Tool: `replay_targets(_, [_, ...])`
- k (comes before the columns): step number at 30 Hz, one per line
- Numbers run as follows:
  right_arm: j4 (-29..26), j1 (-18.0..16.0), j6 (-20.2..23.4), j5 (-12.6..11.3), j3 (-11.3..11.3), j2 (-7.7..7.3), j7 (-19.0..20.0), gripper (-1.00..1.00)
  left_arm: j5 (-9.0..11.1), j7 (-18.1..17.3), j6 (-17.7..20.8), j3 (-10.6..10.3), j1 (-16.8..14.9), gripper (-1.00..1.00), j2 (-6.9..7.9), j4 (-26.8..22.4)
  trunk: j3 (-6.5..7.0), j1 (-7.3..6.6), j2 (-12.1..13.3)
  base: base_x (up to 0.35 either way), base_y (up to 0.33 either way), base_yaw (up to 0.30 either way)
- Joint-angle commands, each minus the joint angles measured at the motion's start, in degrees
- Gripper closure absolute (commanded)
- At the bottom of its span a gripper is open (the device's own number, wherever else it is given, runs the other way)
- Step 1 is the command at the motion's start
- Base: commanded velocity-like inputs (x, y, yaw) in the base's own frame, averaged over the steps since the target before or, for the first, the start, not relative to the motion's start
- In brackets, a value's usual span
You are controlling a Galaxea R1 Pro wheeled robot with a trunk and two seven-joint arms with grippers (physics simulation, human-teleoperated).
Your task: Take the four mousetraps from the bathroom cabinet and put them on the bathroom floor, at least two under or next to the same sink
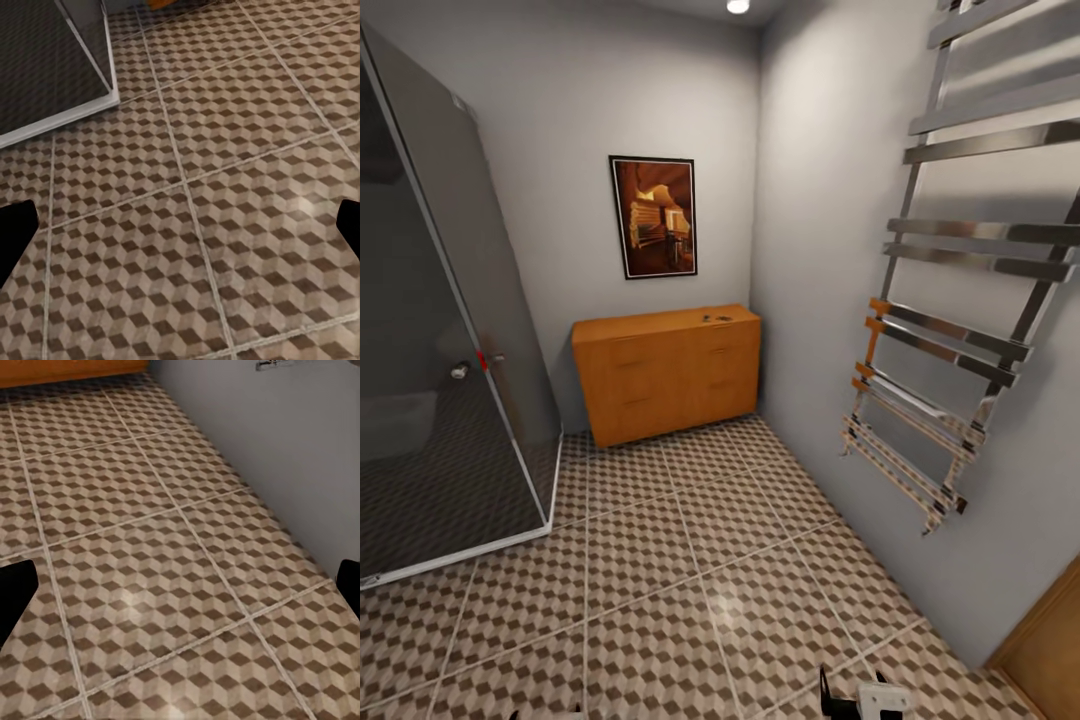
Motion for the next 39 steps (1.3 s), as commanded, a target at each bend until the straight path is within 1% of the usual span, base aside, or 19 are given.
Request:
replay_targets(1, [0.0, -0.1, -0.2, -0.5, 0.5, 0.01, -0.2, -1.00, 0.2, 0.2, -0.2, -0.5, -0.1, -1.00, -0.04, 0.2, -0.11, 0.05, -0.1, 0.272, 0.000, 0.003])
replay_targets(12, [0.0, -0.1, -0.2, -0.5, 0.5, 0.01, -0.2, -1.00, 0.2, 0.2, -0.2, -0.5, -0.1, -1.00, -0.04, 0.2, -0.11, 0.05, -0.1, 0.296, 0.000, 0.006])
replay_targets(26, [0.0, 0.0, -0.2, -0.5, 0.5, 0.01, -0.2, -1.00, 0.2, 0.2, -0.2, -0.5, -0.1, -1.00, -0.04, 0.2, -0.11, 0.05, -0.1, 0.306, 0.000, 0.103])
replay_targets(39, [0.0, 0.0, -0.2, -0.5, 0.5, 0.01, -0.2, -1.00, 0.2, 0.2, -0.2, -0.5, -0.1, -1.00, -0.04, 0.2, -0.11, 0.05, -0.1, 0.306, 0.000, 0.019])
